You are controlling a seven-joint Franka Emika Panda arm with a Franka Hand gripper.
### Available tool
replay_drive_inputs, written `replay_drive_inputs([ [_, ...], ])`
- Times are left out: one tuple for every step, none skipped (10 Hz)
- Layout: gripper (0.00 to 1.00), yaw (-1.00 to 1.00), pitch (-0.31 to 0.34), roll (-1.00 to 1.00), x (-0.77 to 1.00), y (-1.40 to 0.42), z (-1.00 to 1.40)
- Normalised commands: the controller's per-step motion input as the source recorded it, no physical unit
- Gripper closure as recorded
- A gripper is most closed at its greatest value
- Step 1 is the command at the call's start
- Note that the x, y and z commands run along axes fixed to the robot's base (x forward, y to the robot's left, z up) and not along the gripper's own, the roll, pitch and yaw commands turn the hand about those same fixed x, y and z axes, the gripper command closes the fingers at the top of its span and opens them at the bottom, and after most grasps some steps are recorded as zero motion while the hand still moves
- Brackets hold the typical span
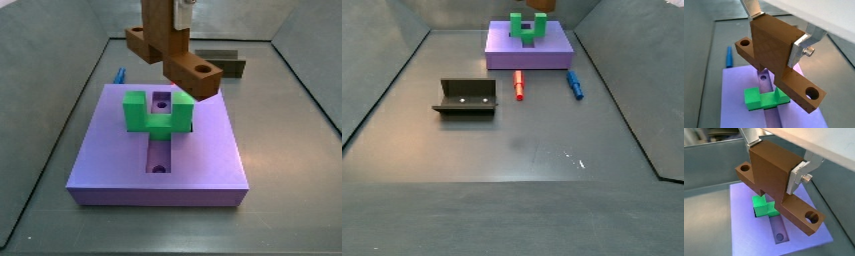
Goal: Pick up the brown object. Move up. Move to above the board. Insert the brown object.
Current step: Insert the brown object.
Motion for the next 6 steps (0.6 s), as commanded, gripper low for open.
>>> replay_drive_inputs([
  [1.0, -0.97, -0.053, 0.16, 0.04, -0.04, -0.08],
  [1.0, -0.97, -0.066, 0.13, 0.05, -0.04, 0.0],
  [1.0, -0.95, -0.063, 0.14, 0.07, -0.07, 0.0],
  [1.0, -0.96, -0.036, 0.12, 0.04, -0.08, 0.0],
  [1.0, -0.99, 0.0, 0.06, 0.0, -0.1, 0.04],
  [1.0, -0.99, 0.0, 0.06, 0.0, -0.11, 0.05],
])
